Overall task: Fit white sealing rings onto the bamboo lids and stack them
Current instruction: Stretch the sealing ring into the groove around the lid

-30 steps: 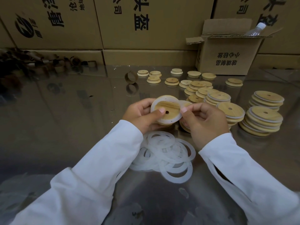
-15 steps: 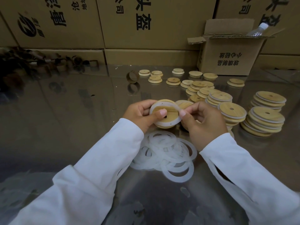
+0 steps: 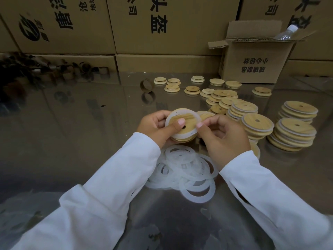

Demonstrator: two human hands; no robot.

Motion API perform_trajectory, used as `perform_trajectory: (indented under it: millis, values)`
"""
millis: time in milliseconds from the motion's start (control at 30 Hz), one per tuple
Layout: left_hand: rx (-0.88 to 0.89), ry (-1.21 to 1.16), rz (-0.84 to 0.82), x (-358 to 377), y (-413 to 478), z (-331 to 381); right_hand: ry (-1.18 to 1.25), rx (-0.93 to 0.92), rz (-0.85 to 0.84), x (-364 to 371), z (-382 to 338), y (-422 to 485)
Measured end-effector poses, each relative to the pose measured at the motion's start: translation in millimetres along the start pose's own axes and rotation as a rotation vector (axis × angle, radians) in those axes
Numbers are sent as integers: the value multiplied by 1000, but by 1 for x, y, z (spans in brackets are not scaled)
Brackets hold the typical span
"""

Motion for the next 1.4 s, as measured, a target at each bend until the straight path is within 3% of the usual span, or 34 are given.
perform_trajectory:
  millis: [367,600,967,1133,1400]
  values:
    - [80,196,-62,3,-2,0,-113,-143,-45,1,1,1]
    - [151,200,-54,3,-3,3,-130,-83,-60,-1,2,4]
    - [99,132,-32,2,-2,2,-157,-113,-105,0,-2,4]
    - [93,110,-8,2,-3,1,-54,-38,-45,-1,-1,1]
    - [57,140,6,1,-1,0,-98,-16,2,-1,0,-1]
Point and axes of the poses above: each hand's wrist, its own y-axis towards the middle knuckle, its own x-axis out of the palm, z = x × y, the point moved 3 cm from there along y, towards the middle knuckle, and after that the axes turned 11 degrees about z, right-handed, at the moved point
